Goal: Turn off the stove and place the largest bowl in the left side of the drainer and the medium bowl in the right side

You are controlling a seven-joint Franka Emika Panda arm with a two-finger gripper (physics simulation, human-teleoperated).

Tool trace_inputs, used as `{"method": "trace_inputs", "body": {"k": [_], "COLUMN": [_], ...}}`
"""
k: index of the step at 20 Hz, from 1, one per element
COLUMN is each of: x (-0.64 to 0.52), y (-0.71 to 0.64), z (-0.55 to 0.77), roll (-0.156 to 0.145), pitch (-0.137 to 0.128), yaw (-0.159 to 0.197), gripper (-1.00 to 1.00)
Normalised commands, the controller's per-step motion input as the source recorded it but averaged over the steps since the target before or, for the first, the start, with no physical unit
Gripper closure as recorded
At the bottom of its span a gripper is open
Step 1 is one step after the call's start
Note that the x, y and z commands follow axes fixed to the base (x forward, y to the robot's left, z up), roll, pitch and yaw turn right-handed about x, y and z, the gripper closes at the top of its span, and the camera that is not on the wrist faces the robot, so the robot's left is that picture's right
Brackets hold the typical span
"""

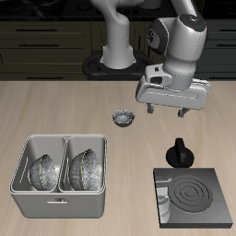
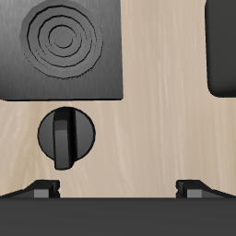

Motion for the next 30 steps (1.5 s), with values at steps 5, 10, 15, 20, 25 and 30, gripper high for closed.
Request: {"method": "trace_inputs", "body": {"k": [5,10,15,20,25,30], "x": [-0.05,0.14,0.19,-0.06,-0.18,0.04], "y": [0.41,0.17,0.06,0.09,0.1,-0.09], "z": [-0.01,-0.1,-0.2,-0.36,-0.19,-0.27], "roll": [0.021,0.026,0.006,0.028,0.055,-0.008], "pitch": [-0.025,0.015,0.02,0.008,-0.021,0.019], "yaw": [0.023,-0.011,-0.014,-0.015,0.0,0.011], "gripper": [-1.0,-1.0,-1.0,-1.0,-1.0,-1.0]}}
